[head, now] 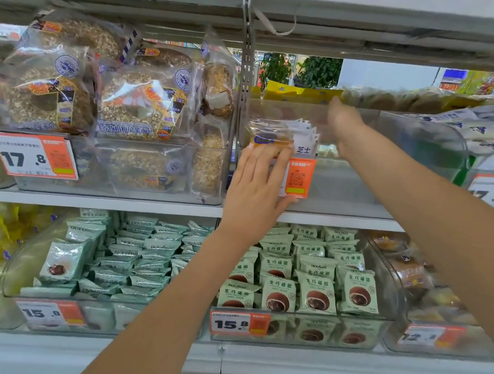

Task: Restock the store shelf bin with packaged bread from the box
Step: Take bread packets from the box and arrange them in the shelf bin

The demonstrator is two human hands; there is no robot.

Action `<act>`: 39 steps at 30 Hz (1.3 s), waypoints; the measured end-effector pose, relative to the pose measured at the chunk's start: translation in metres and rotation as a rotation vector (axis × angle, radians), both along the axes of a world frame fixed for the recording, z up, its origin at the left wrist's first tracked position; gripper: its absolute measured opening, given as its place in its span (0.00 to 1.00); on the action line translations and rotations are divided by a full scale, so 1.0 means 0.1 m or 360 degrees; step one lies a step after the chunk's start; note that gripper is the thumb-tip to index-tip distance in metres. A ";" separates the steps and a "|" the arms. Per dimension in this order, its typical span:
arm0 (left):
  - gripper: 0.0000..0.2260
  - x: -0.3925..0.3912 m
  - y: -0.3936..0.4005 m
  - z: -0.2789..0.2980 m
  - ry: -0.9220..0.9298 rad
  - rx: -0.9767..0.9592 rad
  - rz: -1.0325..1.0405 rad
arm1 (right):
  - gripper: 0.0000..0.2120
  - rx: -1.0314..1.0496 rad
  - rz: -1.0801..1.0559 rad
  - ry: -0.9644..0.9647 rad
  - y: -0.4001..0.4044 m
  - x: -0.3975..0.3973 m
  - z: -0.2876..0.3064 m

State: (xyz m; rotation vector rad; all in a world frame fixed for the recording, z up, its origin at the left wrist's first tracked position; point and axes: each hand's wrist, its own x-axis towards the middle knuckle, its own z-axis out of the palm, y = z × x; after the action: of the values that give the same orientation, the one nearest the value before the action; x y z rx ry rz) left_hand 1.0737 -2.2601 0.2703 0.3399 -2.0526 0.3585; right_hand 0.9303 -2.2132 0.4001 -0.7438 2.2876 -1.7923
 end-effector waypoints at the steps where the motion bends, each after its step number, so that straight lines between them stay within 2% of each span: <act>1: 0.30 0.00 0.03 -0.01 0.0006 0.0001 0.0029 | 0.24 -0.0055 -0.0028 0.0144 0.16 0.12 0.00; 6: 0.30 0.17 0.29 -0.37 -0.0037 0.0047 0.0051 | 0.12 -0.0507 -0.0012 0.1052 0.88 0.64 -0.58; 9: 0.28 0.35 0.46 -0.81 -0.0155 0.0039 -0.0026 | 0.08 -0.0581 -0.0017 0.1223 1.27 0.87 -1.30; 11: 0.27 0.47 0.59 -1.13 -0.0271 0.0105 -0.0078 | 0.08 -0.0449 -0.0016 0.1228 1.48 1.00 -1.86; 15: 0.24 0.64 0.90 -1.82 -0.0644 0.0326 -0.0239 | 0.08 0.0175 0.0173 0.1058 1.78 1.20 -2.92; 17: 0.24 0.74 1.05 -2.12 -0.1060 0.0675 -0.0290 | 0.11 0.0515 0.0347 0.0901 1.88 1.25 -3.40; 20: 0.26 0.99 1.18 -2.67 -0.1665 0.1075 -0.0113 | 0.18 0.1129 0.0616 0.0656 2.04 1.32 -4.04; 22: 0.26 1.20 1.26 -3.07 -0.1886 0.1335 0.0020 | 0.25 0.1501 0.0730 0.0439 2.17 1.36 -4.42; 24: 0.28 1.40 1.33 -3.41 -0.2076 0.1596 0.0131 | 0.33 0.1685 0.0828 0.0118 2.31 1.41 -4.74; 25: 0.29 1.46 1.35 -3.51 -0.2119 0.1676 0.0168 | 0.35 0.1720 0.0863 -0.0016 2.36 1.43 -4.86; 27: 0.33 1.51 1.41 -3.62 -0.2018 0.1773 0.0182 | 0.37 0.1719 0.0873 -0.0183 2.44 1.51 -5.00; 31: 0.38 1.52 1.48 -3.70 -0.1615 0.1849 0.0146 | 0.28 0.1489 0.0501 -0.0244 2.41 1.68 -5.13; 36: 0.40 1.65 1.47 -3.76 -0.1570 0.1895 0.0234 | 0.33 0.1516 0.0665 -0.0598 2.31 1.81 -5.11; 39: 0.39 1.65 1.47 -3.72 -0.1531 0.1894 0.0240 | 0.22 0.1504 0.0740 -0.0666 2.30 1.81 -5.16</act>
State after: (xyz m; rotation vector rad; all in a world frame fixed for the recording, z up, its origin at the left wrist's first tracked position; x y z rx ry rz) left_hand 1.2392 -2.1127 -0.1013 1.2059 -2.9957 -0.8545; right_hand 1.1115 -1.9834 -0.1160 -0.5591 2.0749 -0.4833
